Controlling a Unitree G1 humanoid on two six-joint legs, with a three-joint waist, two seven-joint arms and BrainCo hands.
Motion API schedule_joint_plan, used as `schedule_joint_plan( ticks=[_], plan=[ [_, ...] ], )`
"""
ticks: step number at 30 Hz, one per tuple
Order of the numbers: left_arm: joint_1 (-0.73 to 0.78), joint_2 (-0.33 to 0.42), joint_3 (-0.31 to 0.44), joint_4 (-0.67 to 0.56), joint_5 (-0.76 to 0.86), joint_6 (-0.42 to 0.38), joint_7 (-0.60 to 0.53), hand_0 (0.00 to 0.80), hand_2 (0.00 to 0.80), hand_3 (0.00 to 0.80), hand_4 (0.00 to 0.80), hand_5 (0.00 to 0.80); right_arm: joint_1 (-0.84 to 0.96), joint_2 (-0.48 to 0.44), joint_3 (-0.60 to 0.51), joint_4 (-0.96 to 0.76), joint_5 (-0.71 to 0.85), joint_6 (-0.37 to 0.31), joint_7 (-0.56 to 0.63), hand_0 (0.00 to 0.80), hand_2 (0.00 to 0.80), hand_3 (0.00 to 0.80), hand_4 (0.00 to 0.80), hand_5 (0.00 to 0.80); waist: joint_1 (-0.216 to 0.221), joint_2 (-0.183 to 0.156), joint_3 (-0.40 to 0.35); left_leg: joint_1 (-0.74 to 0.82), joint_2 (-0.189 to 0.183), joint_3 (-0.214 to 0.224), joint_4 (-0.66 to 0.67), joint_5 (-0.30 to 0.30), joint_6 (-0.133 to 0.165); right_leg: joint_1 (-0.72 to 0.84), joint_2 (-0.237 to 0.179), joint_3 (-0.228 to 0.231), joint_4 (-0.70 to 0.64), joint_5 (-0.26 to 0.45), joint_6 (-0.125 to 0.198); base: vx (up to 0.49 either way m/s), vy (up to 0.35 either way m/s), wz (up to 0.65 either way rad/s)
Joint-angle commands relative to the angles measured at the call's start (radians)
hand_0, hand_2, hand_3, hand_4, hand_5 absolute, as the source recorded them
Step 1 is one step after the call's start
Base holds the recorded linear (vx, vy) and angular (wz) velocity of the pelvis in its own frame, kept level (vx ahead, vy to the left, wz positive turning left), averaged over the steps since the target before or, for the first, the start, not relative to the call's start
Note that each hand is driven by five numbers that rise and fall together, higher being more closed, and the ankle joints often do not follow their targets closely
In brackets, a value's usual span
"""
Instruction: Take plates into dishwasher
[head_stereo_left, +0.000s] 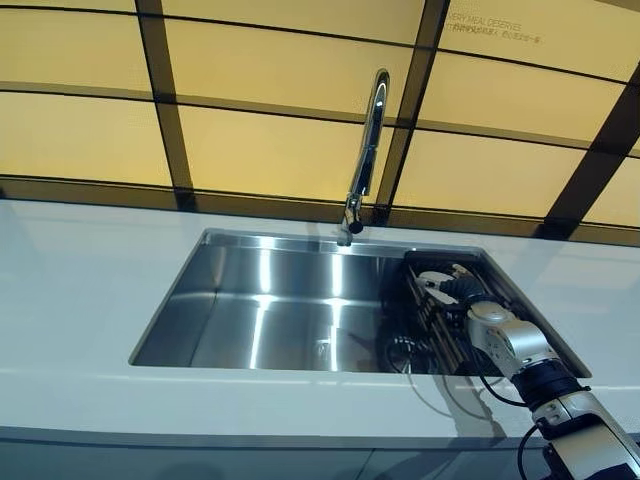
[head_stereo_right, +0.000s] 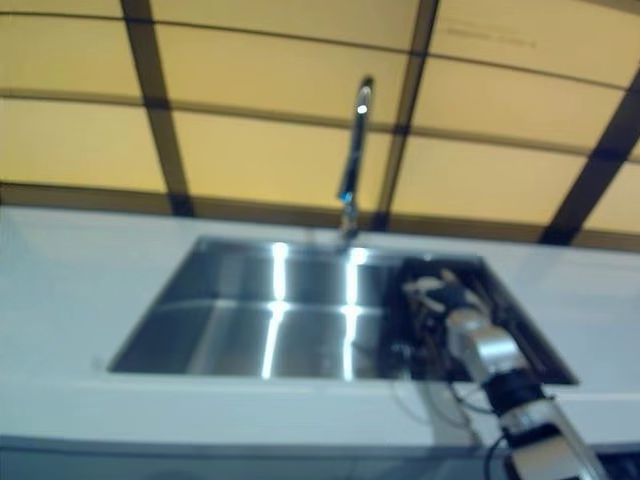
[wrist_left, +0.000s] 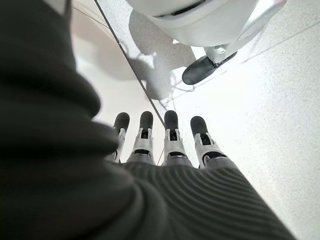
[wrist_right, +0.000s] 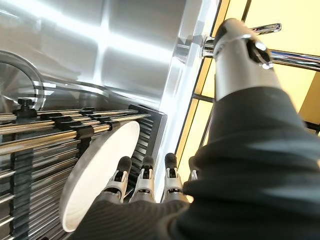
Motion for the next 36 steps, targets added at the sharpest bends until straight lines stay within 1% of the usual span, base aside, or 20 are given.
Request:
schedule_joint_plan(
  ticks=[1, 9, 10, 12, 14, 16, 17, 18, 22, 25, 30, 32, 35, 36],
  plan=[
    [-0.025, 0.017, -0.081, 0.006, 0.029, -0.02, -0.001, 0.0, 0.0, 0.0, 0.0, 0.0, -0.163, -0.035, 0.018, 0.057, -0.039, -0.039, -0.033, 0.0, 0.0, 0.0, 0.0, 0.0, 0.021, 0.019, -0.007, -0.035, -0.119, 0.008, 0.012, -0.071, 0.148, -0.085, 0.048, 0.03, 0.092, -0.039, 0.049, 0.025, -0.016, 0.07],
    [-0.022, 0.022, -0.081, 0.005, 0.031, -0.018, -0.003, 0.0, 0.0, 0.0, 0.0, 0.0, -0.164, -0.049, 0.016, 0.069, -0.083, -0.058, -0.034, 0.0, 0.0, 0.0, 0.0, 0.0, 0.023, 0.021, 0.004, -0.039, -0.119, 0.004, 0.015, -0.07, 0.149, -0.091, 0.047, 0.028, 0.098, -0.038, 0.05, 0.002, -0.002, 0.01],
    [-0.02, 0.023, -0.078, 0.004, 0.032, -0.021, -0.004, 0.0, 0.0, 0.0, 0.0, 0.0, -0.165, -0.055, 0.019, 0.064, -0.143, -0.07, -0.027, 0.0, 0.0, 0.0, 0.0, 0.0, 0.022, 0.022, 0.005, -0.038, -0.118, 0.005, 0.016, -0.07, 0.149, -0.092, 0.046, 0.027, 0.1, -0.039, 0.051, 0.0, 0.0, 0.0],
    [-0.019, 0.024, -0.077, 0.002, 0.029, -0.021, -0.005, 0.0, 0.0, 0.0, 0.0, 0.0, -0.169, -0.068, 0.025, 0.057, -0.19, -0.078, -0.028, 0.0, 0.0, 0.0, 0.0, 0.0, 0.022, 0.023, 0.006, -0.038, -0.118, 0.005, 0.017, -0.071, 0.149, -0.092, 0.046, 0.027, 0.101, -0.039, 0.051, 0.0, 0.0, 0.0],
    [-0.015, 0.023, -0.071, -0.002, 0.03, -0.024, -0.004, 0.0, 0.0, 0.0, 0.0, 0.0, -0.175, -0.092, 0.033, 0.038, -0.29, -0.083, -0.013, 0.0, 0.0, 0.0, 0.0, 0.0, 0.02, 0.022, 0.006, -0.037, -0.118, 0.004, 0.018, -0.071, 0.149, -0.091, 0.046, 0.027, 0.103, -0.039, 0.052, 0.0, 0.0, 0.0],
    [-0.008, 0.023, -0.063, -0.013, 0.032, -0.021, -0.001, 0.0, 0.0, 0.0, 0.0, 0.0, -0.175, -0.14, 0.044, -0.004, -0.388, -0.095, -0.011, 0.0, 0.0, 0.0, 0.0, 0.0, 0.017, 0.017, 0.005, -0.036, -0.116, 0.003, 0.017, -0.07, 0.147, -0.089, 0.048, 0.03, 0.103, -0.04, 0.053, 0.0, 0.0, 0.0],
    [-0.007, 0.025, -0.061, -0.015, 0.032, -0.02, -0.002, 0.0, 0.0, 0.0, 0.0, 0.0, -0.175, -0.154, 0.046, -0.014, -0.412, -0.1, -0.003, 0.0, 0.0, 0.0, 0.0, 0.0, 0.015, 0.015, 0.005, -0.036, -0.115, 0.003, 0.016, -0.07, 0.147, -0.09, 0.049, 0.03, 0.104, -0.041, 0.053, 0.0, 0.0, 0.0],
    [-0.003, 0.032, -0.051, -0.018, 0.034, -0.02, -0.004, 0.0, 0.0, 0.0, 0.0, 0.0, -0.168, -0.196, 0.048, -0.045, -0.427, -0.114, -0.001, 0.0, 0.0, 0.0, 0.0, 0.0, 0.011, 0.011, 0.004, -0.037, -0.113, 0.002, 0.014, -0.068, 0.147, -0.09, 0.052, 0.033, 0.105, -0.042, 0.055, 0.0, 0.0, 0.0],
    [0.01, 0.043, -0.036, -0.021, 0.035, -0.021, -0.005, 0.0, 0.0, 0.0, 0.0, 0.0, -0.131, -0.265, 0.026, -0.104, -0.411, -0.141, -0.004, 0.0, 0.0, 0.0, 0.0, 0.0, 0.001, 0.0, 0.004, -0.036, -0.11, 0.002, 0.012, -0.069, 0.147, -0.09, 0.057, 0.039, 0.105, -0.042, 0.057, 0.003, -0.003, 0.01],
    [0.025, 0.045, -0.014, -0.016, 0.039, -0.032, -0.001, 0.0, 0.0, 0.0, 0.0, 0.0, -0.066, -0.311, -0.028, -0.156, -0.422, -0.182, 0.001, 0.0, 0.0, 0.0, 0.0, 0.0, -0.012, -0.005, 0.004, -0.033, -0.107, 0.006, 0.012, -0.072, 0.148, -0.087, 0.06, 0.045, 0.104, -0.043, 0.058, 0.013, -0.006, 0.06],
    [0.038, 0.05, 0.012, -0.003, 0.041, -0.044, 0.001, 0.0, 0.0, 0.0, 0.0, 0.0, 0.044, -0.354, -0.11, -0.253, -0.435, -0.219, 0.014, 0.0, 0.0, 0.0, 0.0, 0.0, -0.033, -0.011, -0.003, -0.034, -0.103, 0.017, 0.014, -0.072, 0.149, -0.084, 0.066, 0.057, 0.103, -0.047, 0.058, 0.0, 0.0, 0.0],
    [0.039, 0.048, 0.024, -0.002, 0.044, -0.044, 0.003, 0.0, 0.0, 0.0, 0.0, 0.0, 0.085, -0.361, -0.133, -0.286, -0.459, -0.227, 0.051, 0.0, 0.0, 0.0, 0.0, 0.0, -0.042, -0.011, -0.005, -0.035, -0.102, 0.022, 0.016, -0.073, 0.149, -0.085, 0.068, 0.063, 0.103, -0.05, 0.058, -0.003, 0.012, -0.04],
    [0.036, 0.049, 0.042, -0.005, 0.04, -0.047, 0.004, 0.0, 0.0, 0.0, 0.0, 0.0, 0.153, -0.383, -0.151, -0.349, -0.493, -0.22, 0.159, 0.0, 0.0, 0.0, 0.0, 0.0, -0.055, -0.01, -0.006, -0.038, -0.102, 0.03, 0.019, -0.075, 0.15, -0.086, 0.07, 0.071, 0.106, -0.055, 0.057, -0.008, 0.011, -0.04],
    [0.036, 0.049, 0.042, -0.005, 0.039, -0.047, 0.004, 0.0, 0.0, 0.0, 0.0, 0.0, 0.157, -0.384, -0.152, -0.352, -0.494, -0.219, 0.164, 0.0, 0.0, 0.0, 0.0, 0.0, -0.056, -0.01, -0.006, -0.038, -0.102, 0.031, 0.018, -0.075, 0.15, -0.087, 0.07, 0.072, 0.107, -0.055, 0.057, 0.0, 0.0, 0.0]
  ],
)
